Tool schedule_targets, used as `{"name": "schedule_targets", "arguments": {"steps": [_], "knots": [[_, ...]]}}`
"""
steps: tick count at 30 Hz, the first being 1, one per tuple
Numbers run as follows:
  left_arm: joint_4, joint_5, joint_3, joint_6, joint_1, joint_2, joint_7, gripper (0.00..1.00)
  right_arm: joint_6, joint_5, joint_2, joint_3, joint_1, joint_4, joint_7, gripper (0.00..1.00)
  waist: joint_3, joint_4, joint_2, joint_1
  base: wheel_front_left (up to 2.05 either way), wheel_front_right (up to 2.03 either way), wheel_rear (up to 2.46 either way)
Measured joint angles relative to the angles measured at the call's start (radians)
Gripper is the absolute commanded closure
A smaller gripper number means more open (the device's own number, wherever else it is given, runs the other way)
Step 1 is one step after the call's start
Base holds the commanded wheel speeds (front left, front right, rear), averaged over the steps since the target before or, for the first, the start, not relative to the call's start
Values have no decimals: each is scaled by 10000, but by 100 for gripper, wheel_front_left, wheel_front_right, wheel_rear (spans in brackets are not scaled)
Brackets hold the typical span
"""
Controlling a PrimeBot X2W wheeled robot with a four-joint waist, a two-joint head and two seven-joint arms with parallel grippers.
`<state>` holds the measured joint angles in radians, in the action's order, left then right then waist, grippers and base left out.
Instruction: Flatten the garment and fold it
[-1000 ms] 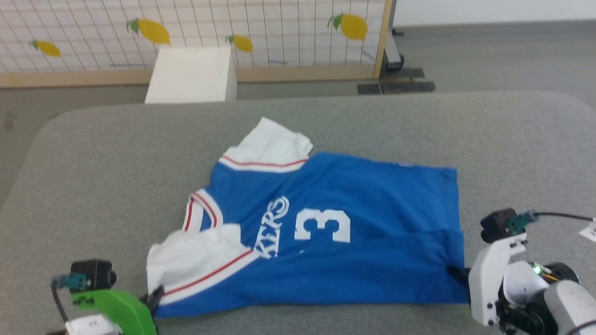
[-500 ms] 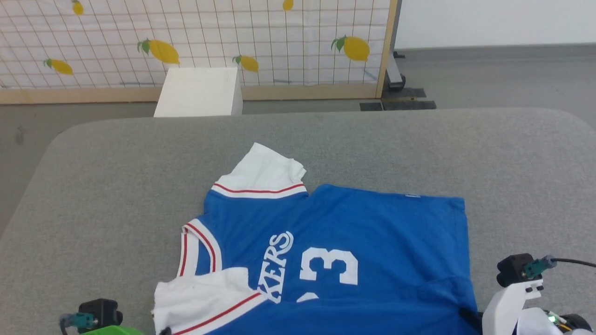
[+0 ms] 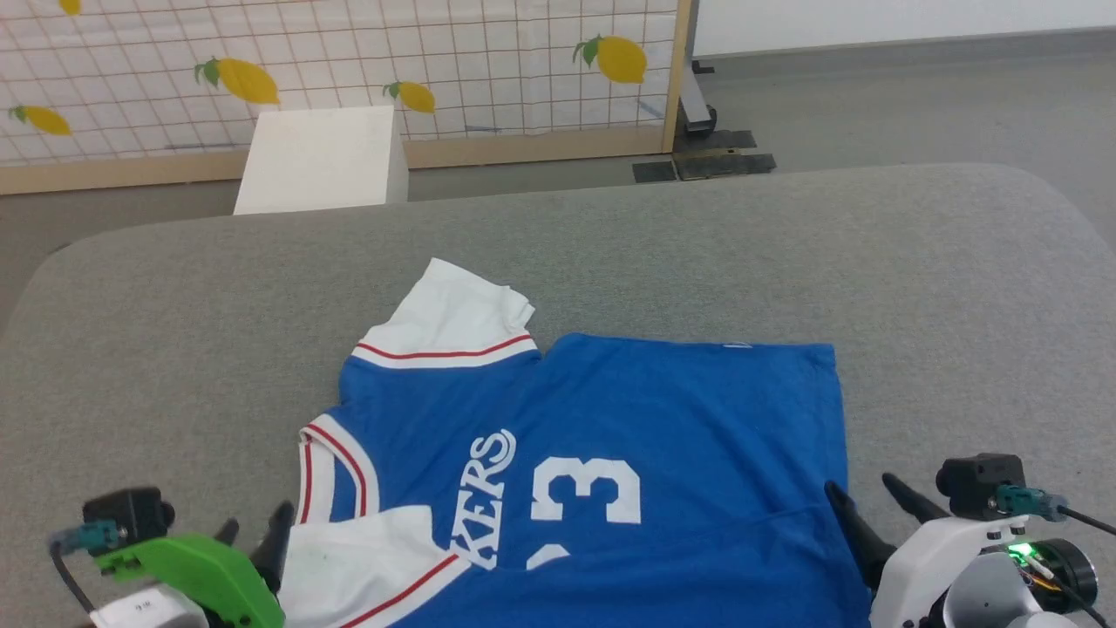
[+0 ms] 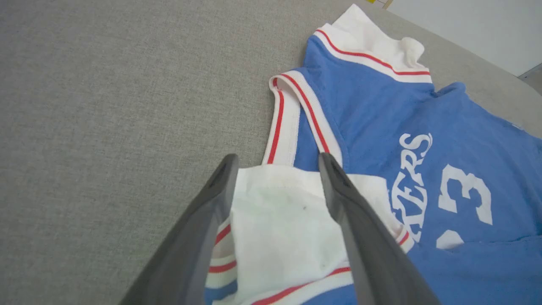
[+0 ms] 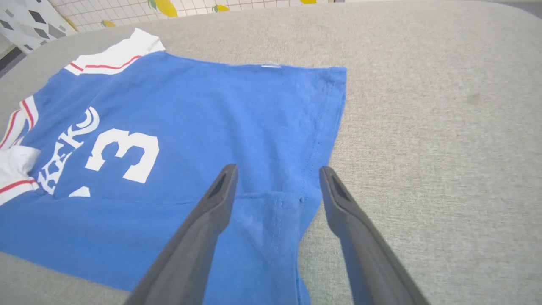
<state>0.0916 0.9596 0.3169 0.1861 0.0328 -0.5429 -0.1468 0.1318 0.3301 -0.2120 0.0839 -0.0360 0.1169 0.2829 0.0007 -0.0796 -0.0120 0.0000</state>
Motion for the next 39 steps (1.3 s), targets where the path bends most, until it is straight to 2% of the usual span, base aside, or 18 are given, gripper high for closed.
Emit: {"name": "schedule_targets", "arguments": {"steps": [6,12,19,25,31,35,39], "knots": [[-132,-489,-276,98,-1011,-54,616,0,0,-616,531,-368,32,-646,-1114,0,144,-252,0,0,0,0,0],[309,-899,-397,86,-2605,-174,897,0,0,-997,771,-372,454,-1590,-1630,0,646,-480,0,0,0,0,0],[1572,-1179,-384,-466,-5425,-341,604,0,0,-1367,930,-163,1223,-2652,-1793,0,1712,-759,0,0,0,0,0],[2631,-1254,8,-1294,-7815,-800,-746,0,0,-1452,1045,75,1853,-3143,-1918,0,2732,-1118,0,2,0,0,0],[3329,-1181,698,-2199,-9688,-1085,-2957,0,0,-1450,1189,213,2191,-3212,-2056,0,3683,-1599,0,3,0,0,0],[3825,-955,1045,-2477,-10193,-1118,-4366,0,0,-1434,1267,347,2309,-3147,-2128,0,4171,-1933,0,3,0,0,0],[4326,-698,1350,-2552,-10290,-1256,-5618,0,0,-1352,1337,499,2430,-3018,-2167,0,4696,-2392,0,3,0,0,0]]}}
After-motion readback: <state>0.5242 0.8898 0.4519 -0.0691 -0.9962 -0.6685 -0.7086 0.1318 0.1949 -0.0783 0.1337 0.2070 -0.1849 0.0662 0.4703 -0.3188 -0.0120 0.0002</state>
